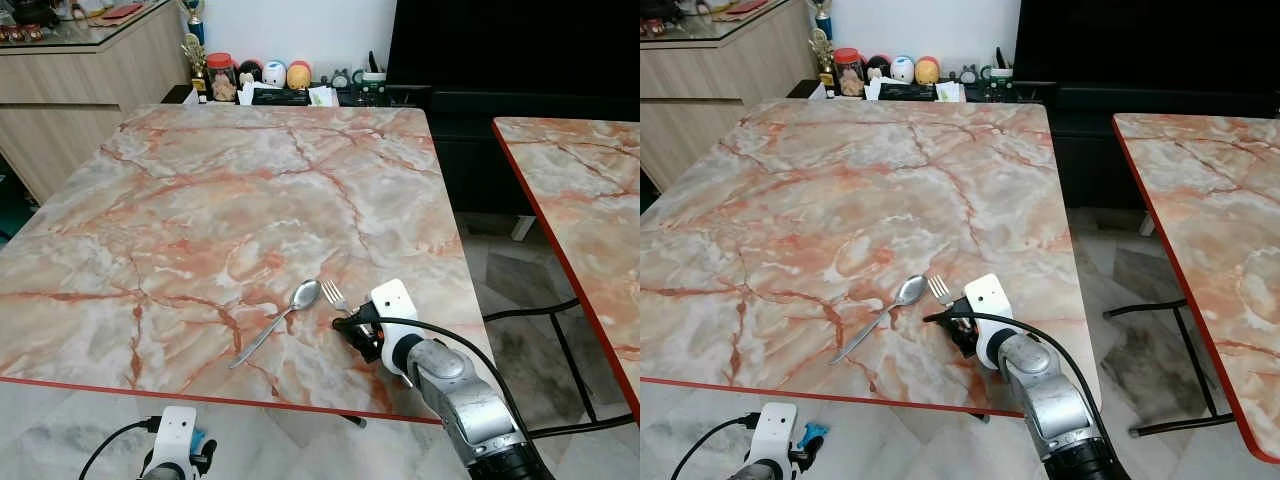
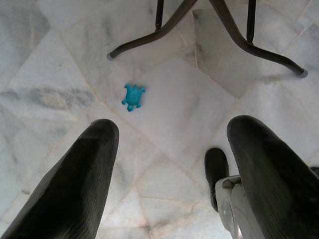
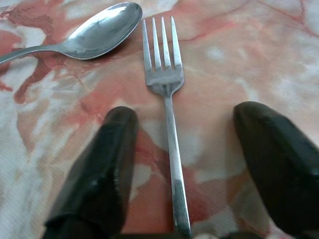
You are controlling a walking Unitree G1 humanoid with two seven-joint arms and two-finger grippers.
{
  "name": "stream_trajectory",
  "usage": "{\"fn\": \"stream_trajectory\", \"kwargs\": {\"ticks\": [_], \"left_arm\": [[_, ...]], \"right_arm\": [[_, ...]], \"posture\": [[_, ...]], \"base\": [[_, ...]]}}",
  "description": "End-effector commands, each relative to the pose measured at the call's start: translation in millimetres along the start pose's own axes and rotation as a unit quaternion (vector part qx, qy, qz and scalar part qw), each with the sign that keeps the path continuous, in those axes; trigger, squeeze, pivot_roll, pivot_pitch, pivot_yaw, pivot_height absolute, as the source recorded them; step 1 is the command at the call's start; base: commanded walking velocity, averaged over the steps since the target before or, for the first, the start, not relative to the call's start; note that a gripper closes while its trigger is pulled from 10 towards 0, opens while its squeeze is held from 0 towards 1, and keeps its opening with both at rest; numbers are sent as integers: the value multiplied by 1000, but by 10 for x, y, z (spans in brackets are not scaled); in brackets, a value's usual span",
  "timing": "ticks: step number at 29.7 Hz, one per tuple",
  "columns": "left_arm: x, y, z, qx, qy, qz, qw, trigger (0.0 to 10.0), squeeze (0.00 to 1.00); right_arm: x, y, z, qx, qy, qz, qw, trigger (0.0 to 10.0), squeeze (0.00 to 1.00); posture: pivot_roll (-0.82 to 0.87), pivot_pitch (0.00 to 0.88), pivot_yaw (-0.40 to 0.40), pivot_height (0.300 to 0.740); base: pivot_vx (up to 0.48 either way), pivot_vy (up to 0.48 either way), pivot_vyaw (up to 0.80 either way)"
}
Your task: Setting the table
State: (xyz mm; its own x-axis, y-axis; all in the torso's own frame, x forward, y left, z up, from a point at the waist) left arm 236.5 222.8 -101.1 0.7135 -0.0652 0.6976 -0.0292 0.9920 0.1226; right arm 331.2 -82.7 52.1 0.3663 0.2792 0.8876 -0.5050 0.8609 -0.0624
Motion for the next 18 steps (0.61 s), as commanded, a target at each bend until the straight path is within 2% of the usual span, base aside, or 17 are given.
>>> {"fn": "stream_trajectory", "kwargs": {"ticks": [1, 18], "left_arm": [[-83, 29, 17, 6, 14, 4, 1000, 10000, 0], [-99, 19, 19, 3, 18, 1, 1000, 10000, 0]], "right_arm": [[-42, 41, -15, 6, 8, 1, 1000, 0, 0], [-43, 46, -13, 5, 7, 2, 1000, 0, 0]], "posture": [[73, 36, 22, 740], [69, 37, 27, 740]], "base": [[0, 0, 0], [0, 0, 0]]}}
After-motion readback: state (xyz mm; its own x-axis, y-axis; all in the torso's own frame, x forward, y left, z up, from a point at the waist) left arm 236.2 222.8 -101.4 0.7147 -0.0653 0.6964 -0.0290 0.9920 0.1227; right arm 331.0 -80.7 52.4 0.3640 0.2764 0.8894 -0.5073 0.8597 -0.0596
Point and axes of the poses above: a point about 5 cm out from each wrist's last joint towards the gripper, its own z axis pointing back from the gripper into the wrist, its own x axis along the axis of the wrist's last joint, y = z × x, the point moved 5 cm from there along -z, pointing out of the wrist towards the gripper, and after that the axes turned 2 degrees about z, right-handed, at the moved point
